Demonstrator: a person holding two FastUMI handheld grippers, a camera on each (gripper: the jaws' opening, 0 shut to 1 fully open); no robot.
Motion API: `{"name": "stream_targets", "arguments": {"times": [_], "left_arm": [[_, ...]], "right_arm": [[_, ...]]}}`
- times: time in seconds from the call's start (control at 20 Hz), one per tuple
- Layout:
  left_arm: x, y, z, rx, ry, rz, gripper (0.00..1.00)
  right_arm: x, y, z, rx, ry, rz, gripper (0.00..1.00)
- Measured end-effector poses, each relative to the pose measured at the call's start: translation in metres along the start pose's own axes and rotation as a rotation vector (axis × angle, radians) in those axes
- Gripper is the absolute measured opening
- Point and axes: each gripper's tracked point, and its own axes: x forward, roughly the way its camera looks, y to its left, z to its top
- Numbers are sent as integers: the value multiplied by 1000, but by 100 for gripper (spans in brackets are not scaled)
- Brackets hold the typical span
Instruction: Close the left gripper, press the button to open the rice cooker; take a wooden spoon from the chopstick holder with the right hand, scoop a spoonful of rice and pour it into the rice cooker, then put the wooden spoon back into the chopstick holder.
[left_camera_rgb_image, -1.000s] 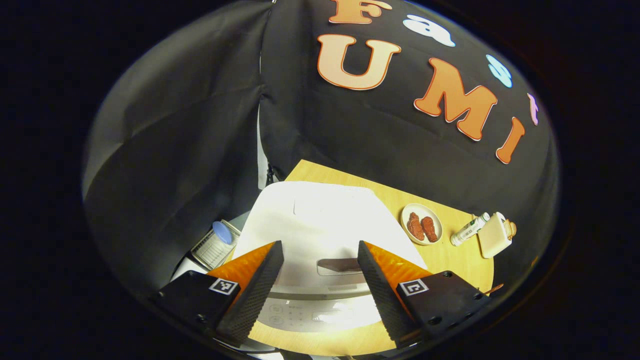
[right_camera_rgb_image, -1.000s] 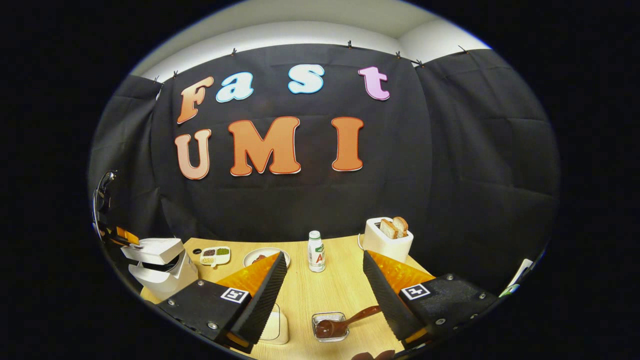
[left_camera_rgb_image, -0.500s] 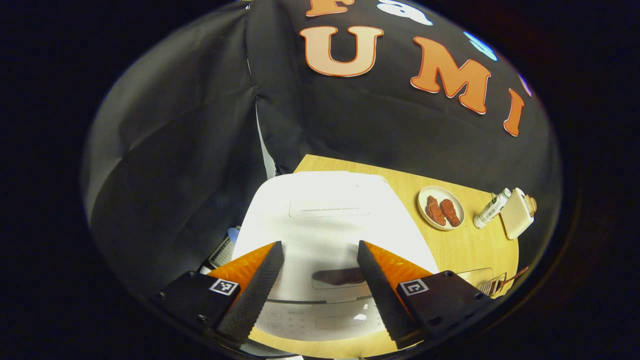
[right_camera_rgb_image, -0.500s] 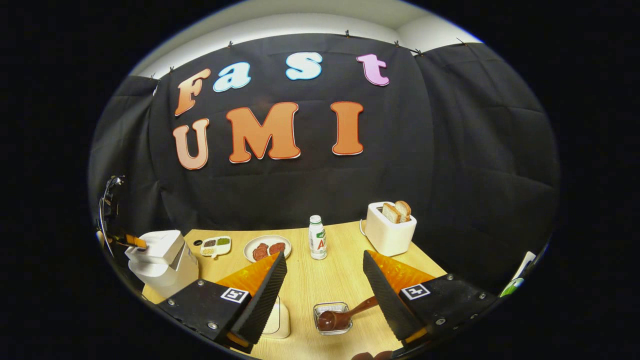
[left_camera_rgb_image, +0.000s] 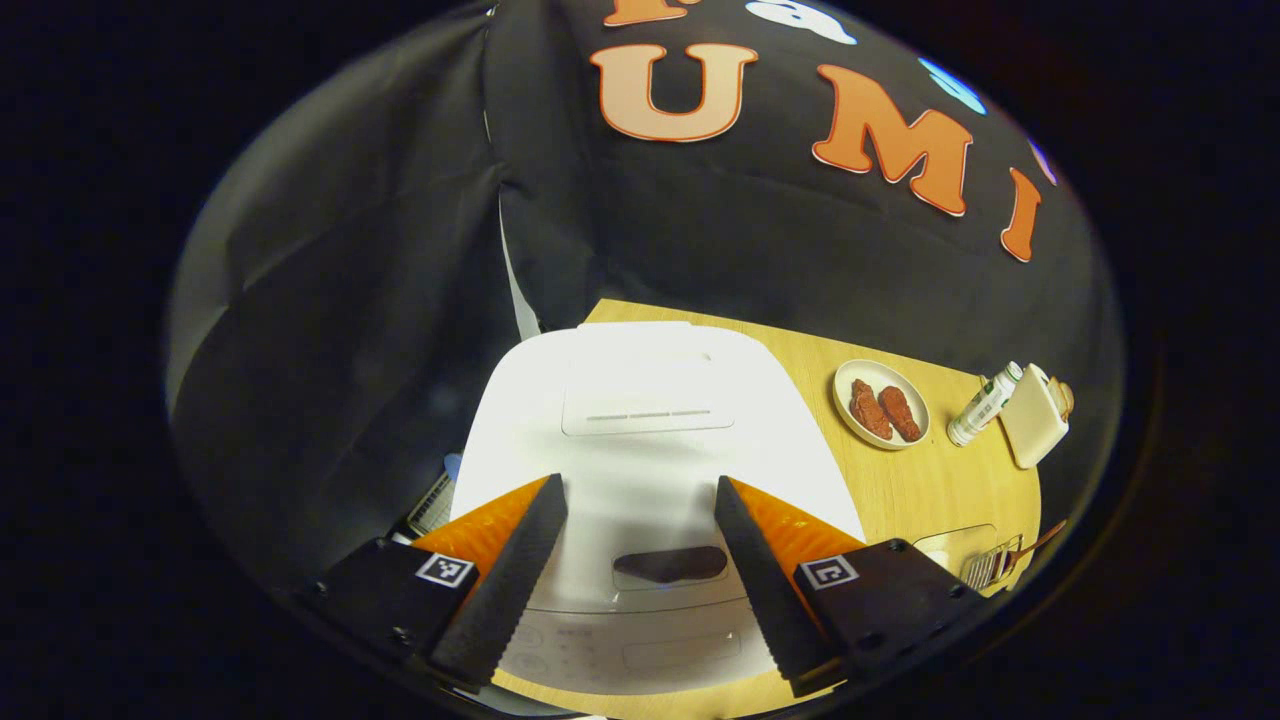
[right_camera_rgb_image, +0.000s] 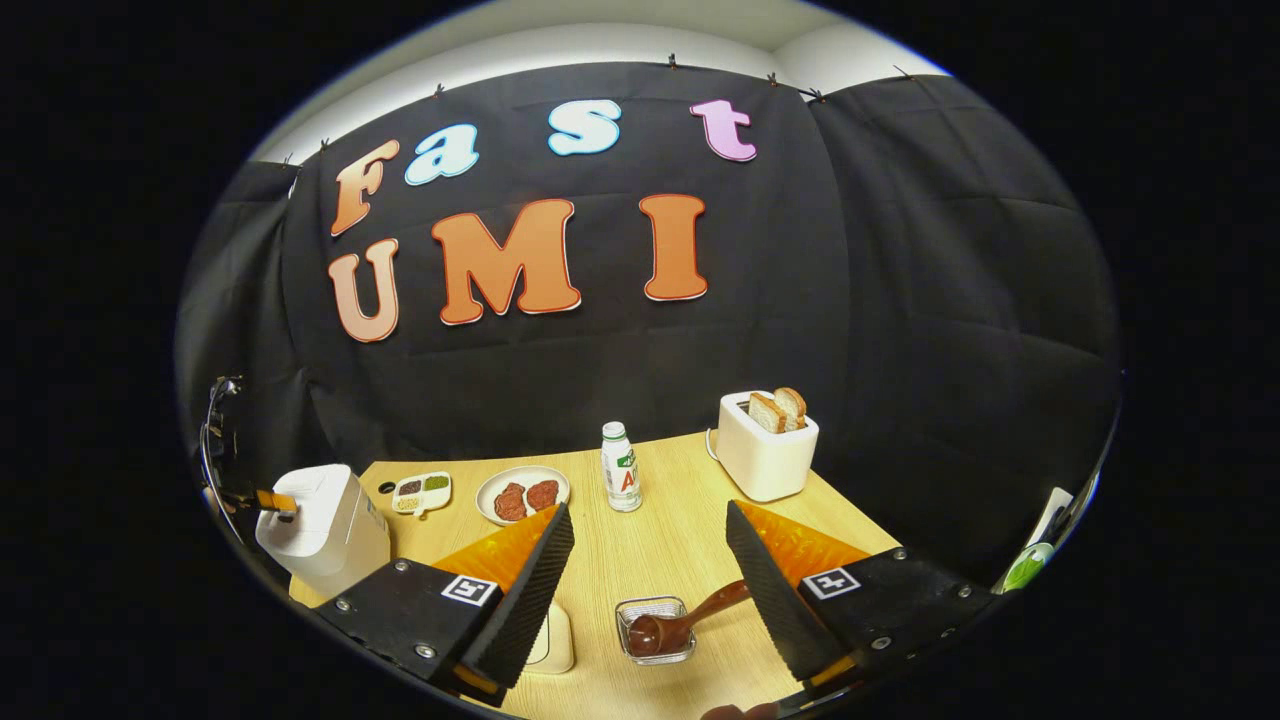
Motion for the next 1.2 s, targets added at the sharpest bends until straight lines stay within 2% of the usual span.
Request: {"name": "stream_targets", "arguments": {"times": [0.1, 0.2, 0.3, 0.5, 0.7, 0.8, 0.95, 1.0, 1.05, 1.15, 1.2], "left_arm": [[-7, -4, 1, -30, -9, -1, 100], [-18, -12, 8, -87, -34, -35, 100], [-36, -15, 24, -105, -99, -45, 100], [-91, -20, 75, -81, -242, -64, 100], [-161, -24, 117, 7, -399, -74, 100], [-190, -32, 131, 32, -440, -107, 100], [-232, -30, 157, 47, -523, -105, 100], [-247, -30, 167, 50, -563, -105, 100], [-259, -31, 172, 53, -597, -103, 100], [-277, -31, 182, 40, -632, -114, 100], [-282, -32, 183, 31, -640, -123, 100]], "right_arm": [[-2, -2, 5, 11, -1, -1, 95], [-3, -4, 17, 19, -14, 1, 95], [-4, -8, 28, 15, -31, 0, 95], [-8, -15, 50, 1, -56, -9, 95], [-18, -14, 84, -31, -110, 8, 95], [-23, -13, 101, -56, -136, 14, 95], [-33, -5, 125, -56, -185, 35, 95], [-35, -4, 131, -57, -200, 39, 100], [-38, -3, 136, -60, -216, 40, 95], [-40, -1, 142, -71, -235, 40, 95], [-41, 1, 144, -74, -239, 42, 100]]}}
